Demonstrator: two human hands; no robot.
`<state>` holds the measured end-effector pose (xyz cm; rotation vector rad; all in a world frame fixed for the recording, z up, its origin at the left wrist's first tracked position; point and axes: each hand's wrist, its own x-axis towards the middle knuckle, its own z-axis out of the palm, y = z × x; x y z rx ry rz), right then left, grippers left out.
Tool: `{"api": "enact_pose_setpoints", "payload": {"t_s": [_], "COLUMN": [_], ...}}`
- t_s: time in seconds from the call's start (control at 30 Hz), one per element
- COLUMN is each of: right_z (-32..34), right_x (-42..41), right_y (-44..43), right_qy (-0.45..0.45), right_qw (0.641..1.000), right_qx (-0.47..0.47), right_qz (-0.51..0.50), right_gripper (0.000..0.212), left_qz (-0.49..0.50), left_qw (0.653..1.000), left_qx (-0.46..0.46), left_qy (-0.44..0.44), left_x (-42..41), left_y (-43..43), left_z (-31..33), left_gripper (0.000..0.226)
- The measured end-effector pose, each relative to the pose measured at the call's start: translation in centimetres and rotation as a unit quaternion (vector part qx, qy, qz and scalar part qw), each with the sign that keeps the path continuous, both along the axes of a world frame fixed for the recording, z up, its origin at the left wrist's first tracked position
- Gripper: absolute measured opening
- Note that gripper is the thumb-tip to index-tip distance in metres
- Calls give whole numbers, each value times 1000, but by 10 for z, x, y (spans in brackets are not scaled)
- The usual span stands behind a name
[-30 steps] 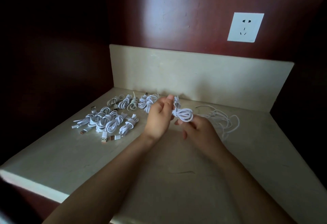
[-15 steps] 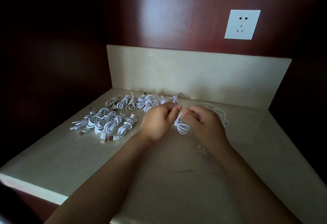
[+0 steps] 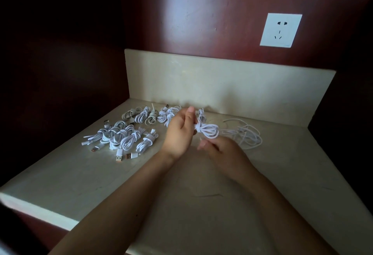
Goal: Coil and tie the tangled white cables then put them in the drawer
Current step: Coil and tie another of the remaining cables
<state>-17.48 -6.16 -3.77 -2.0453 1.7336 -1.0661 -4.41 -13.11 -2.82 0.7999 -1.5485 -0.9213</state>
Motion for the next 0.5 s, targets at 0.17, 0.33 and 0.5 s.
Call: {"api": "enact_pose_setpoints", "payload": {"t_s": [0.17,0.33,0.5], "right_z": [3,20,20], "right_x": [16,8,-9], "right_y": [11,16,6], "right_qy": [144,59,-92], "right_qw": [989,990,981], "right_qx": [-33,-123,-124], "right_qz": [26,-45,-118], "right_gripper": [38,25,28], "left_qz": [102,87,-22], "left_qw": [979,945,952], "left_qx": [-85,-116,-156], "left_qy": [-158,-293,-261], "left_x": [10,10,2], "left_y": [-3,-1,3], "left_z": [-3,0,-4], "left_gripper": [38,33,35]}}
